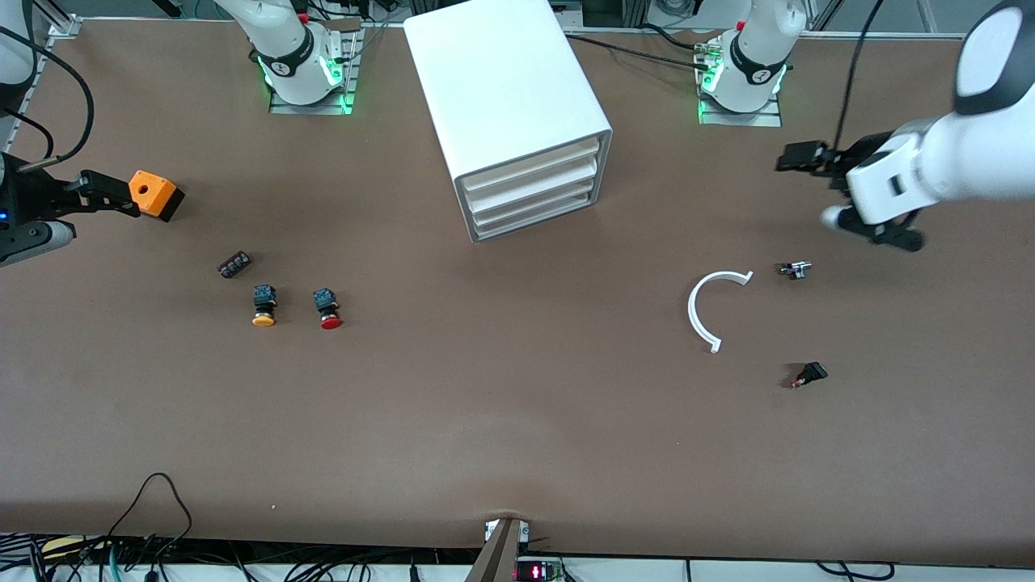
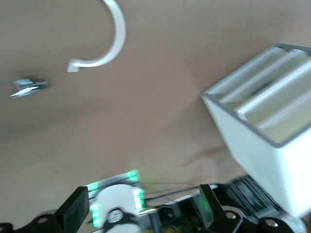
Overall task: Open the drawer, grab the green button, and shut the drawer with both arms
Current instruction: 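Reach the left gripper to the cabinet's middle drawer handle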
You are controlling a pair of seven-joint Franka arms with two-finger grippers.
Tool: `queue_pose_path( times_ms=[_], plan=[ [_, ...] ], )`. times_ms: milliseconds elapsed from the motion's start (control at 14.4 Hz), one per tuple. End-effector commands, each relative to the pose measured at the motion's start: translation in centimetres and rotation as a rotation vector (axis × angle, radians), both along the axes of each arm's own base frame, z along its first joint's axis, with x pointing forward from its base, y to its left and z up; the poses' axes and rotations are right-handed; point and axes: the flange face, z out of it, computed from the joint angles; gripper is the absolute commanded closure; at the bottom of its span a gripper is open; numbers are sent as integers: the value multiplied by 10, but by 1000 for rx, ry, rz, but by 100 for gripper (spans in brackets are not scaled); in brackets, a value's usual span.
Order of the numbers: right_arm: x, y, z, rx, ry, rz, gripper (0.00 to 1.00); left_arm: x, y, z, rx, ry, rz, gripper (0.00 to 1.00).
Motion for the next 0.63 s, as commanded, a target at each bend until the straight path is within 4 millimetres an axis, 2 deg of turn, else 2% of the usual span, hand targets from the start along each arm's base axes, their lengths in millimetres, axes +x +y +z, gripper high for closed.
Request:
queue_pose_path(
  times_ms=[0,139,348,557],
  plan=[
    [3,19,-4,4,14,81,0,30,-41,-74,-193,94,-33,0],
    [7,19,-8,26,4,97,0,34,-88,-112,-276,73,-121,0],
    [17,16,-10,40,-48,83,0,33,-137,-184,-481,36,-252,0],
    [22,4,-20,50,-47,64,0,29,-148,-227,-656,-54,-258,0]
  ],
)
